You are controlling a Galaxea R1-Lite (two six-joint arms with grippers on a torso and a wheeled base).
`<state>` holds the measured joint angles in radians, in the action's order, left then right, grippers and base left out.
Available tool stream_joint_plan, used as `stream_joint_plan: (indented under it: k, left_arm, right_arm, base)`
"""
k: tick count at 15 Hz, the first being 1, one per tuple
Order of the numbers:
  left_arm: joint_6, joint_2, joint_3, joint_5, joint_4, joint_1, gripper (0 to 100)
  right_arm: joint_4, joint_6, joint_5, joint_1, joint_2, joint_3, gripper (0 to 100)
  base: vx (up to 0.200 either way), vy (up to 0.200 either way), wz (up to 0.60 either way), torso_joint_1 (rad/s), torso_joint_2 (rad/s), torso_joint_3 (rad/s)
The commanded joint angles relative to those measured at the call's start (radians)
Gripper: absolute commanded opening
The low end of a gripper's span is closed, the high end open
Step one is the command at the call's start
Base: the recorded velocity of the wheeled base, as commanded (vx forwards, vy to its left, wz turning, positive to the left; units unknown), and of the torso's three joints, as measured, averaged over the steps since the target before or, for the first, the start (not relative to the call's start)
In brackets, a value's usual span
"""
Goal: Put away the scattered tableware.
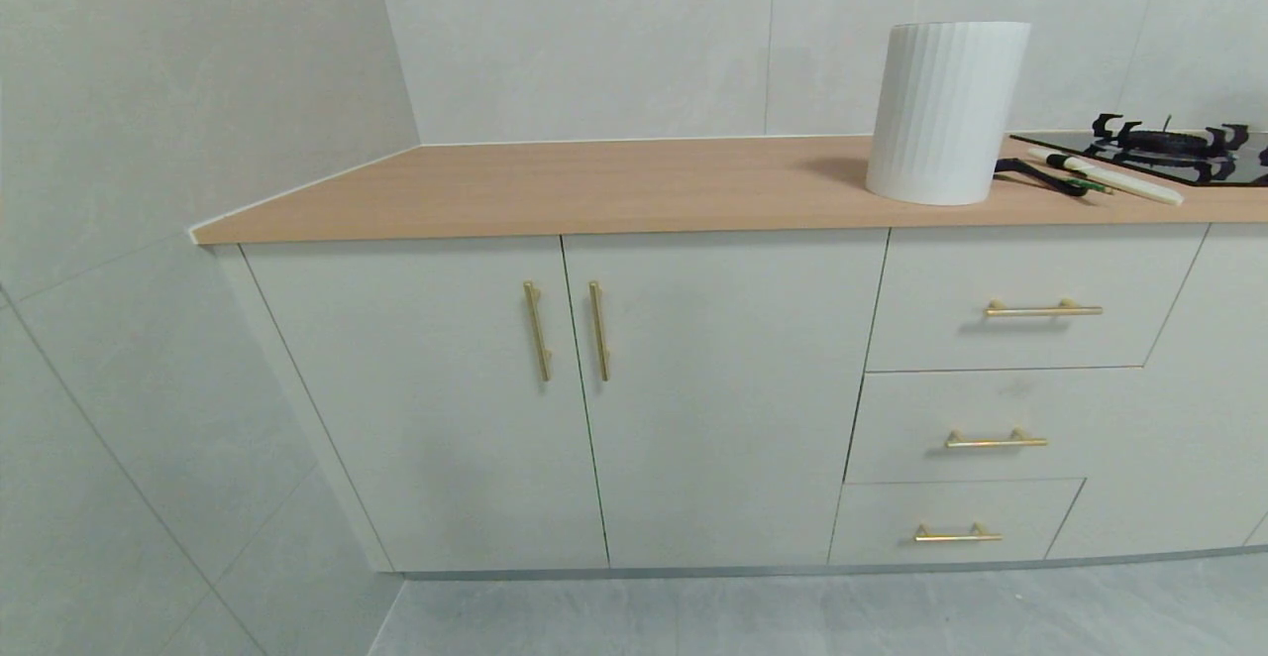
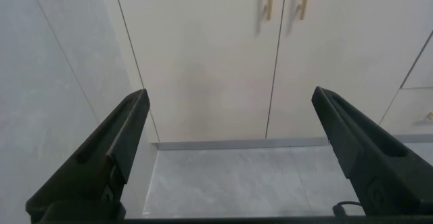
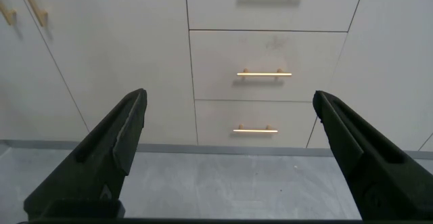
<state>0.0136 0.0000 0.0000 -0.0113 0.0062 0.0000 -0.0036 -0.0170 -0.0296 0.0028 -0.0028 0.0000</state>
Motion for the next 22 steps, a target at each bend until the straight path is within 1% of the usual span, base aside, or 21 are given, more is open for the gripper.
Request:
stream_joint_plan:
  k: [1, 6, 22]
  left_arm:
    - [-0.003, 0.0, 0.0, -0.001, -0.002, 0.0, 100]
    - [-0.004, 0.0, 0.0, 0.001, -0.003, 0.0, 100]
    - [-0.006, 0.0, 0.0, 0.001, -0.003, 0.0, 100]
  right_arm:
    - [0.001, 0.002, -0.001, 0.0, 0.003, 0.0, 100]
    - [0.001, 0.006, -0.001, 0.0, 0.003, 0.0, 100]
    - [0.001, 0.011, -0.001, 0.0, 0.003, 0.0, 100]
  base:
    - [0.0, 0.0, 0.0, 0.0, 0.0, 0.0]
    - [0.0, 0.0, 0.0, 0.0, 0.0, 0.0]
    - [0.0, -0.2, 0.0, 0.002, 0.0, 0.003]
